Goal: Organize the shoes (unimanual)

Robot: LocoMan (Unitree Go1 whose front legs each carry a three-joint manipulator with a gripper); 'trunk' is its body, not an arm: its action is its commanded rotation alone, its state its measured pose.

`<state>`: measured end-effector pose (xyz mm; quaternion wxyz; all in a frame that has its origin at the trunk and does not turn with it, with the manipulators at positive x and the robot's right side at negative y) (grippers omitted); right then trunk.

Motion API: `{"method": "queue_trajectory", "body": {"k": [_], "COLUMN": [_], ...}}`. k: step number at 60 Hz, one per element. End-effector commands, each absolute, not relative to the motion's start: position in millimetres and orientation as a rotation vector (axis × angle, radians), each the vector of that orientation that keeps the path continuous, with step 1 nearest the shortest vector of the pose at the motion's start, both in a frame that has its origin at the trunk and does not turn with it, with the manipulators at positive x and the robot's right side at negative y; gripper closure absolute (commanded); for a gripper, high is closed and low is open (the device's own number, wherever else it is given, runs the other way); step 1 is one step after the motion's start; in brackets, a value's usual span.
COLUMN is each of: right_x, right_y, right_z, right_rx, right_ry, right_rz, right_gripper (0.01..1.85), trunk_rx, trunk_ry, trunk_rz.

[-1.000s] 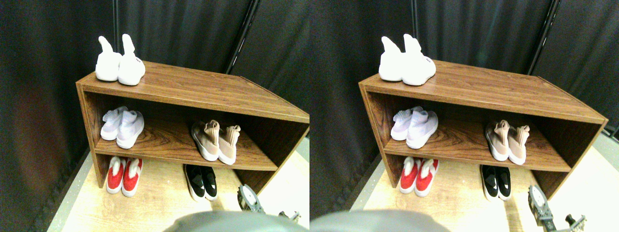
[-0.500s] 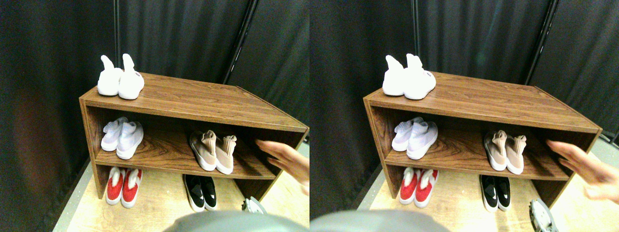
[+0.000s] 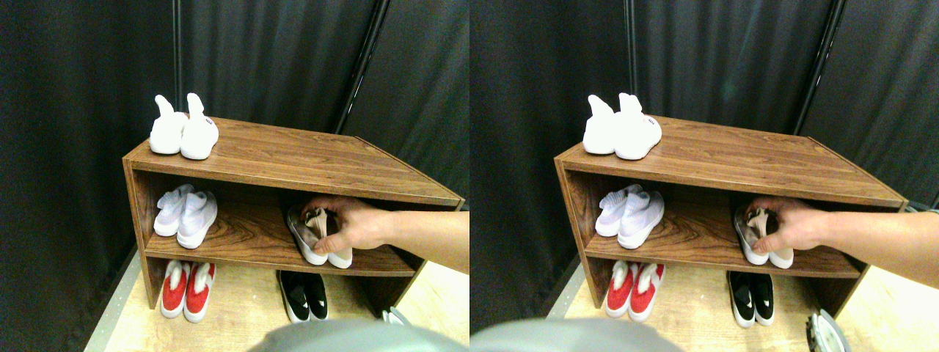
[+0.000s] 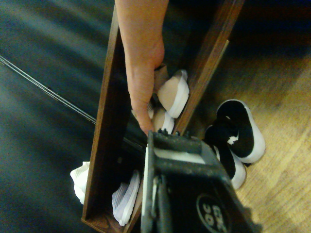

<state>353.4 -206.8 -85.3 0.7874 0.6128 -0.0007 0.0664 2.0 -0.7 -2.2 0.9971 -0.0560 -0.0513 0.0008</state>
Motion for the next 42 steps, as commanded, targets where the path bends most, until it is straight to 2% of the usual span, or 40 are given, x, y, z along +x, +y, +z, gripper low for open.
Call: {"method": "queue_trajectory", "body": {"k": [1,9,42], "right_x": [349.9,350.4,367.0], "right_y": [-203.3,-204.4,-207.9], "right_z": [-72.2,-73.4,-81.8], "right_rx": [1.330,1.354,1.353], "right_ry": [-0.050,-0.069,-0.064], "right_rz": [0.216,0.195,0.167], "right_gripper": [1.80,1.80,1.80], "trunk_rx": [-0.111,-0.109,-0.113], "trunk_ry": [-0.111,-0.107,-0.072], "trunk_rz": [0.000,-0.002,0.001]}}
